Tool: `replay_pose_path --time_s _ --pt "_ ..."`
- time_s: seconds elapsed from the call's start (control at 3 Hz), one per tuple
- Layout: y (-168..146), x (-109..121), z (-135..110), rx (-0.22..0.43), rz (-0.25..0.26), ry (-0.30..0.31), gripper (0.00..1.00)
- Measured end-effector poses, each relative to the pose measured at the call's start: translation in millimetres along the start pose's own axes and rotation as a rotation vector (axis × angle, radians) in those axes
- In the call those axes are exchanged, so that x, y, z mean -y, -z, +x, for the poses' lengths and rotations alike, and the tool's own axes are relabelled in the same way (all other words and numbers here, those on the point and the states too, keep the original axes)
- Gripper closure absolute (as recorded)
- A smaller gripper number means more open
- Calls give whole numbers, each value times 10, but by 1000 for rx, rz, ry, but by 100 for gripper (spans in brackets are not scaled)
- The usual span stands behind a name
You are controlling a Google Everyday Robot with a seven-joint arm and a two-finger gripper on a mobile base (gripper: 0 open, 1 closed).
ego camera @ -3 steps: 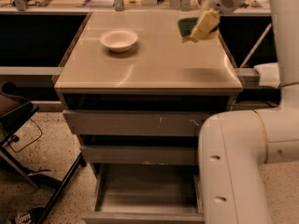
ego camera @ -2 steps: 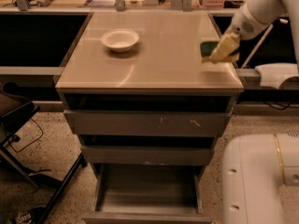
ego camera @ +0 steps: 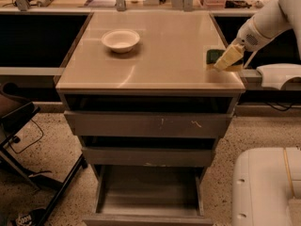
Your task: Place sponge into bottom drawer
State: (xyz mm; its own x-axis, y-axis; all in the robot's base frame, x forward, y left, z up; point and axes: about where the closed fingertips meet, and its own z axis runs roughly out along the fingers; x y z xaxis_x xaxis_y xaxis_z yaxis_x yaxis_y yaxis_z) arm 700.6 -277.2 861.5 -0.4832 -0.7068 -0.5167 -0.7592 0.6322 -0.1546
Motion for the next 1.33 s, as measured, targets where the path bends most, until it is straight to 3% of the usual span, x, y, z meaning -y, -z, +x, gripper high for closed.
replay_pose_path --time_s 0.33,0.67,1.0,1.33 --pt "16 -59 71 -6 -32 -38 100" --pt "129 -257 391 -14 -85 -143 100" --pt "321 -487 562 37 -178 -215 100" --pt "304 -493 424 91 -189 -213 100"
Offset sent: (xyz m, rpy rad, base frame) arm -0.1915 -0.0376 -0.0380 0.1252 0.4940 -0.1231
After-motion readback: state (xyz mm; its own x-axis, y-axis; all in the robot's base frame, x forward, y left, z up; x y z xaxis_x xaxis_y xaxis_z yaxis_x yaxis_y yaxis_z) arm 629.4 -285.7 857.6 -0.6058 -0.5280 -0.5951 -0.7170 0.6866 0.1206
